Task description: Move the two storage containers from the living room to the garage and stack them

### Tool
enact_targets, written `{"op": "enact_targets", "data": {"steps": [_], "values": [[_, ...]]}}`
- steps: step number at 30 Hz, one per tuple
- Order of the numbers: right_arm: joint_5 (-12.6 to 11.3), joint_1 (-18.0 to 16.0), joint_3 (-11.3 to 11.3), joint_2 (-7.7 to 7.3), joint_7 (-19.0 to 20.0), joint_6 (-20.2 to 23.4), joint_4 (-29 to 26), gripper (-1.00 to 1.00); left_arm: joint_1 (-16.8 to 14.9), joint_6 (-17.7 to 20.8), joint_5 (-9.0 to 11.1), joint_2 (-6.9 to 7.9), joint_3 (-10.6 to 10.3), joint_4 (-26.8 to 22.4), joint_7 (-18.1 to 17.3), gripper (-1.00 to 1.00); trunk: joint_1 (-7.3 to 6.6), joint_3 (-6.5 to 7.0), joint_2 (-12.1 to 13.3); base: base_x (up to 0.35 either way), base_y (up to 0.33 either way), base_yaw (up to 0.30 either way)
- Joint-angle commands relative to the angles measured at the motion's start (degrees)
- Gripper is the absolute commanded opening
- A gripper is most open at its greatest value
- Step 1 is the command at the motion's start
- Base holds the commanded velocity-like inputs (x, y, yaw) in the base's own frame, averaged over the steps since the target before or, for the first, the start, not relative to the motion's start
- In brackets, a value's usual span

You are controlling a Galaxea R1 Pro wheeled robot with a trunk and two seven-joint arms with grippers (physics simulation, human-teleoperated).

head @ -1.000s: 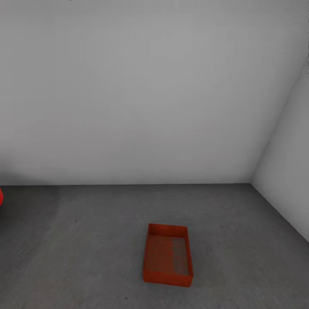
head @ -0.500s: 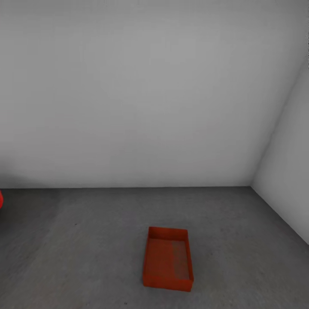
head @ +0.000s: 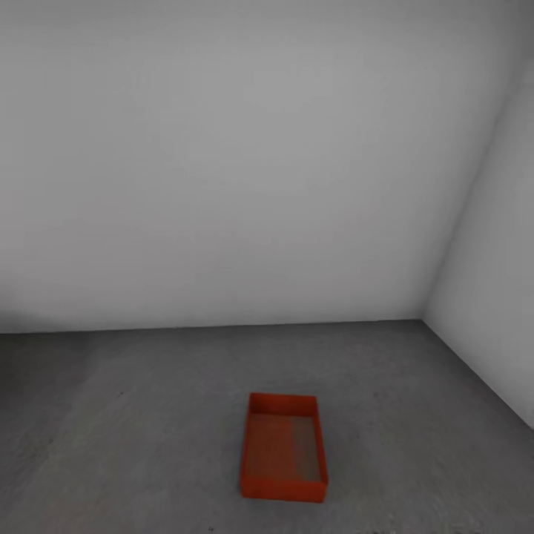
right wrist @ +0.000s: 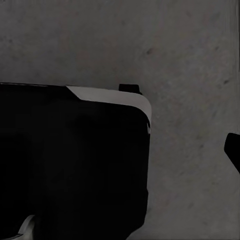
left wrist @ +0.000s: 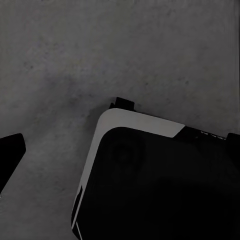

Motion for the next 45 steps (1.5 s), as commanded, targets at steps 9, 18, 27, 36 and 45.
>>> {"op": "enact_targets", "data": {"steps": [9, 18, 27, 36, 45], "values": [[-0.6, -0.1, 0.5, 0.07, -0.1, -0.4, 0.2, 1.00, 0.0, -0.1, 0.4, 0.01, -0.5, 0.0, 0.1, 1.00, 0.01, -0.08, -0.1, 0.000, 0.000, -0.276], [-3.2, -0.1, 0.5, -0.23, -0.3, -0.3, 0.2, 1.00, 0.0, -0.1, 0.4, -0.02, -0.5, 0.0, 0.1, 1.00, 0.01, -0.08, -0.1, 0.000, 0.000, -0.288], [-3.5, -0.1, 0.5, -0.21, -0.2, -0.5, 0.2, 1.00, 0.0, -0.1, 0.4, -0.01, -0.5, 0.0, 0.1, 1.00, 0.01, -0.08, -0.1, 0.000, 0.000, -0.294], [-3.3, -0.1, 0.5, -0.23, 0.6, -0.4, 0.2, 1.00, 0.0, -0.1, 0.4, 0.01, -0.5, 0.0, 0.1, 1.00, 0.01, -0.08, -0.1, 0.000, 0.000, -0.296], [-3.3, -0.1, 0.6, -0.23, 0.8, -0.1, 0.2, 1.00, 0.0, -0.1, 0.4, 0.00, -0.5, 0.0, 0.1, 1.00, 0.01, -0.08, -0.1, 0.000, 0.000, -0.297]]}}
